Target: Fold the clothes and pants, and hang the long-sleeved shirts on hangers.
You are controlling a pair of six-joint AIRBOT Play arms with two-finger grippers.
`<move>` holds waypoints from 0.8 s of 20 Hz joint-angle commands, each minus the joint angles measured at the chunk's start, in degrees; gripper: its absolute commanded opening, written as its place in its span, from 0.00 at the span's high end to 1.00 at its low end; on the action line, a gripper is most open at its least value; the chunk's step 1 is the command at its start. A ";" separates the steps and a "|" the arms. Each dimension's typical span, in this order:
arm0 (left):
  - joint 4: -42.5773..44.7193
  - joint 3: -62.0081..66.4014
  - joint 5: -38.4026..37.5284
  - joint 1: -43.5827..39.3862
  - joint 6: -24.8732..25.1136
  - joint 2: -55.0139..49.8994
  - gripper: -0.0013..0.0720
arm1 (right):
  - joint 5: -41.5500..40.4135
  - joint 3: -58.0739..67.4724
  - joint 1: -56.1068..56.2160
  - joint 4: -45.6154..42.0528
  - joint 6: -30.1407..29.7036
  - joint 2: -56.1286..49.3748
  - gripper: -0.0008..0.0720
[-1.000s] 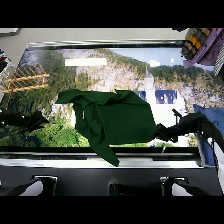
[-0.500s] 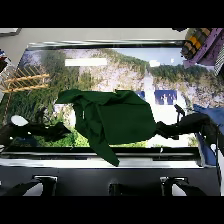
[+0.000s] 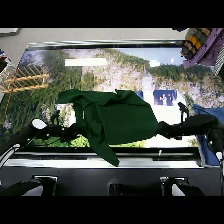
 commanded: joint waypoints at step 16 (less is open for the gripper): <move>2.82 29.22 -6.36 20.96 1.68 17.94 0.97 | 10.56 22.08 0.04 5.77 -4.11 15.15 0.95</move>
